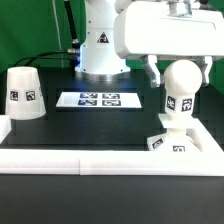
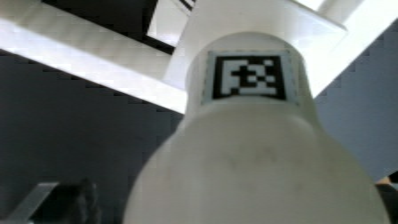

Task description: Assemble lamp

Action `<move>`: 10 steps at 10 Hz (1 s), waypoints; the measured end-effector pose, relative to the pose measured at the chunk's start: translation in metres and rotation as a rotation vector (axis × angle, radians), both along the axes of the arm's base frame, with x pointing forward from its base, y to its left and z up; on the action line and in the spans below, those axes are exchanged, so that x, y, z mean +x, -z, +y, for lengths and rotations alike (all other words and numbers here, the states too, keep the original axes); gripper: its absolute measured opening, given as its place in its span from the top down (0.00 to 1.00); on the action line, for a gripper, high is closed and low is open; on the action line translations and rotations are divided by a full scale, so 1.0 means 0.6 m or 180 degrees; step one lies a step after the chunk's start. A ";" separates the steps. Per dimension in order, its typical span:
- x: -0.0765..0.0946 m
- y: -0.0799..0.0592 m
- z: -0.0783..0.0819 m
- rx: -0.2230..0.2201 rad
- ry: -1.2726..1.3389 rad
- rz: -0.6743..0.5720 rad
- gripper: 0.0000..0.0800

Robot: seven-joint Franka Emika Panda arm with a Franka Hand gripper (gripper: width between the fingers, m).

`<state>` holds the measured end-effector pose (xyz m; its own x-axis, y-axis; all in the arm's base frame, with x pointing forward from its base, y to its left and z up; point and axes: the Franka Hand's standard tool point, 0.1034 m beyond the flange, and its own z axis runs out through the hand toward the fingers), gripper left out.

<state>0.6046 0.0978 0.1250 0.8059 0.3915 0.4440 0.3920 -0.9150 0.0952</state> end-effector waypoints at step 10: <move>-0.004 -0.013 0.006 -0.0008 -0.0009 0.0512 0.13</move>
Offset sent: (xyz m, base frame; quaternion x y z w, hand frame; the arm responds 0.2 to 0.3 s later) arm -0.0049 0.0018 0.0083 0.0053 -0.0066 -0.0031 1.0000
